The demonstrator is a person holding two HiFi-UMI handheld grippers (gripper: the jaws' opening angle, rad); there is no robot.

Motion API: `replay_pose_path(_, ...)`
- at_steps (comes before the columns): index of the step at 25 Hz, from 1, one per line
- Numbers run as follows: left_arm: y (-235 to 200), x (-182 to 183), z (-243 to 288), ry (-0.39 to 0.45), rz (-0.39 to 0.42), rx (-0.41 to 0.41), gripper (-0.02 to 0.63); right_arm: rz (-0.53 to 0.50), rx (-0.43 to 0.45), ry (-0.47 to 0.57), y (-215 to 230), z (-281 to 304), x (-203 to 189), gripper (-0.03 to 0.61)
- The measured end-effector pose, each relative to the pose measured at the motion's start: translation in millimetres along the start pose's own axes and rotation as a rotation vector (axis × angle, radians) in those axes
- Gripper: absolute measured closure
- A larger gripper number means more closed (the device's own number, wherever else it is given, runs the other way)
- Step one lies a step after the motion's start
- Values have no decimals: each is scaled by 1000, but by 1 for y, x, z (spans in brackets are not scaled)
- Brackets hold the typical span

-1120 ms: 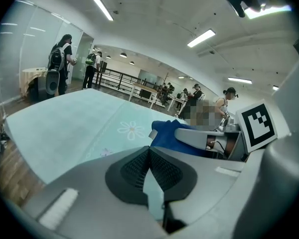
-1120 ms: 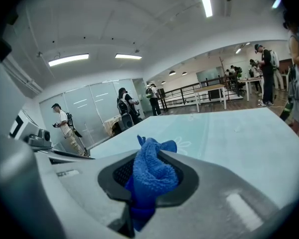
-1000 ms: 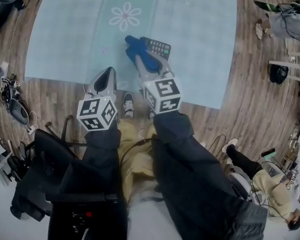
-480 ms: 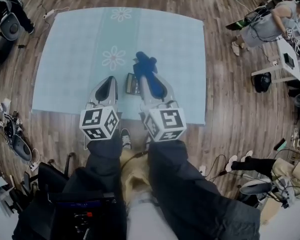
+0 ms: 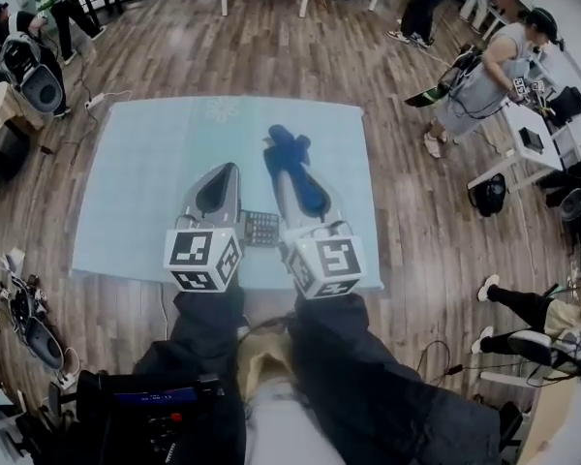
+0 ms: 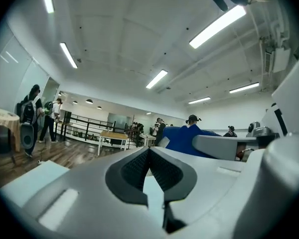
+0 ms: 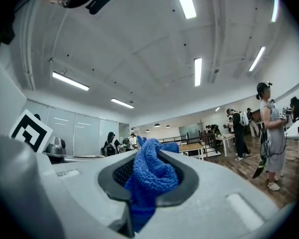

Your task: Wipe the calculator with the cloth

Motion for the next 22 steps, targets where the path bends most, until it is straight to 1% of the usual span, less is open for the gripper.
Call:
replay_pose_path(4,12,37,5,76,62,-33,614,-27,23,70,-7,1,31,519)
replay_pose_path(8,18,56,6,107,116,-39,614,-45,15,99,-5,-1,48,519)
replay_pose_path(12,14,56,2,111,133,-28,614,-72,4,98,-2,-2,45,518)
replay_pose_path(16,18,51,2,104,140,-28,614,-68,8,101,3,-5,42,518)
replay_pose_path(19,17,50,1,100,139,-13,614,-74,11,97,3,-5,40,517)
replay_pose_path(22,13,48,1,96,130,-15,614,-80,13,86,-1,-4,38,517)
Point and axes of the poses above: the fingertips, and each gripper's own axes: z forward along the fingers, y to its right, x out of its top, the point moved 9 cm from there along -z, backward along the fingers, and after that the axes turned 13 degrees about z, right-handed, at the moved point
